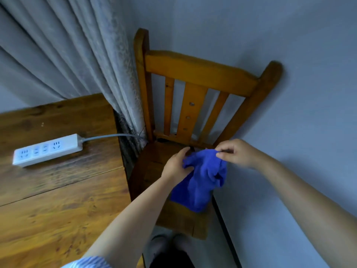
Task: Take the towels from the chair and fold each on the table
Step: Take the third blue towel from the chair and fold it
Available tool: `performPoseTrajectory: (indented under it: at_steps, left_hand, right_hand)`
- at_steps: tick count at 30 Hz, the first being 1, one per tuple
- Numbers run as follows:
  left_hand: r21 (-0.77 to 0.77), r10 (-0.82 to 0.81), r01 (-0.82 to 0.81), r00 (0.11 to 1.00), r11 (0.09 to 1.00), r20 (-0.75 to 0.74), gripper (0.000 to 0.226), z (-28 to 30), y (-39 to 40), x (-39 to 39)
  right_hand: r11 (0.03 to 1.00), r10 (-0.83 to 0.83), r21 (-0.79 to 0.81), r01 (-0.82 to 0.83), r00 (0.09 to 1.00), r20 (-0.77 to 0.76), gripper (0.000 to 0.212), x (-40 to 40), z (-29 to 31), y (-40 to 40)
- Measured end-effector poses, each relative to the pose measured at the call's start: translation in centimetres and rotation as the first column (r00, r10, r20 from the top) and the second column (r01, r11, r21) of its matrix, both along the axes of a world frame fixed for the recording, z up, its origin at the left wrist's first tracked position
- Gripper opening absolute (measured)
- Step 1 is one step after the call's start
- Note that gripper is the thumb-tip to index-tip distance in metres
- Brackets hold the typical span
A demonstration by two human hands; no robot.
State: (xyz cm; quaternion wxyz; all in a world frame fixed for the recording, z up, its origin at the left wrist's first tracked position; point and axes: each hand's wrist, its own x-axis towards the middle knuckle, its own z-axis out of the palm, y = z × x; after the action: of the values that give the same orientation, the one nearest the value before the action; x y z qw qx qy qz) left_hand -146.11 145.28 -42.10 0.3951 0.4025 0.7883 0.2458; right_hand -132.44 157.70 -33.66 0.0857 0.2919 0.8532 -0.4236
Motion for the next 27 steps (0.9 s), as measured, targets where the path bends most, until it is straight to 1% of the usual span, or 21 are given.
performPoseTrajectory:
  at_steps: [1,3,4,6,7,9,12,13,16,18,19,20,22,23,25,27]
  left_hand:
    - [-0.004,-0.018,0.018,1.0,1.0,-0.02,0.068,0.9,0.1,0.0]
    - [-0.043,-0.079,0.076,0.995,0.996,-0.067,0.063,2.6,0.5,0.2]
    - [-0.049,-0.114,0.111,0.991,0.993,-0.074,0.057,3.4,0.8,0.4]
    - [-0.057,-0.197,0.192,0.975,0.98,-0.099,0.034,4.9,1.5,1.3]
    - [-0.064,-0.211,0.204,0.97,0.977,-0.122,0.026,5.7,1.7,1.6]
    - [-0.053,-0.178,0.172,0.967,0.984,-0.183,0.025,7.4,1.9,1.9]
    - [-0.031,-0.118,0.114,0.957,0.993,-0.265,0.027,10.1,1.1,0.4]
    - [-0.037,-0.129,0.124,0.951,0.992,-0.281,0.027,11.1,0.7,-0.3]
    - [-0.107,-0.229,0.204,0.917,0.973,-0.327,0.026,14.5,-0.9,-2.6]
    - [-0.137,-0.244,0.209,0.906,0.968,-0.345,0.026,16.8,-2.4,-4.0]
    - [-0.12,-0.218,0.187,0.911,0.975,-0.351,0.026,17.8,-3.2,-4.7]
    - [-0.085,-0.158,0.136,0.918,0.987,-0.363,0.026,18.8,-4.5,-5.7]
    - [0.036,0.006,0.007,0.931,0.999,-0.365,0.024,20.3,-6.4,-6.9]
    - [0.118,0.129,-0.092,0.925,0.989,-0.358,0.023,21.5,-8.2,-7.9]
    - [0.279,0.339,-0.252,0.883,0.926,-0.326,0.02,23.3,-10.5,-9.2]
    - [0.445,0.559,-0.417,0.789,0.792,-0.256,0.019,25.6,-13.3,-10.9]
  right_hand:
    - [0.999,0.039,-0.004,-0.039,0.999,0.021,0.014,0.2,1.1,0.1]
    - [0.995,0.095,-0.022,-0.094,0.994,0.046,0.018,0.6,3.6,0.1]
    - [0.994,0.111,-0.023,-0.11,0.993,0.045,0.02,0.8,5.0,0.0]
    - [0.992,0.123,-0.035,-0.122,0.992,0.036,0.024,1.3,7.3,-0.2]
    - [0.992,0.12,-0.035,-0.119,0.992,0.036,0.025,1.6,8.1,-0.2]
    - [0.997,0.075,-0.016,-0.075,0.997,0.018,0.025,2.7,9.5,-0.1]
    - [0.999,-0.029,0.045,0.029,1.0,0.003,0.016,3.6,9.9,0.3]
    - [0.995,-0.046,0.092,0.044,0.999,0.015,0.016,3.6,9.9,0.4]
    - [0.977,-0.027,0.211,0.019,0.999,0.033,0.02,2.6,9.8,0.0]
    - [0.965,-0.008,0.263,0.002,1.0,0.022,0.025,1.0,9.8,-0.6]
    - [0.957,0.001,0.289,-0.005,1.0,0.017,0.026,0.0,10.0,-1.1]
    - [0.946,0.028,0.322,-0.027,1.0,0.001,0.027,-1.4,10.3,-1.8]
    - [0.916,0.048,0.4,-0.022,0.997,-0.056,0.027,-4.0,11.1,-3.0]
    - [0.889,0.058,0.458,-0.007,0.993,-0.098,0.027,-6.0,11.9,-4.1]
    - [0.813,0.026,0.574,0.096,0.979,-0.201,0.026,-9.1,13.5,-6.0]
    - [0.725,0.036,0.652,0.221,0.934,-0.356,0.027,-12.8,15.2,-8.3]
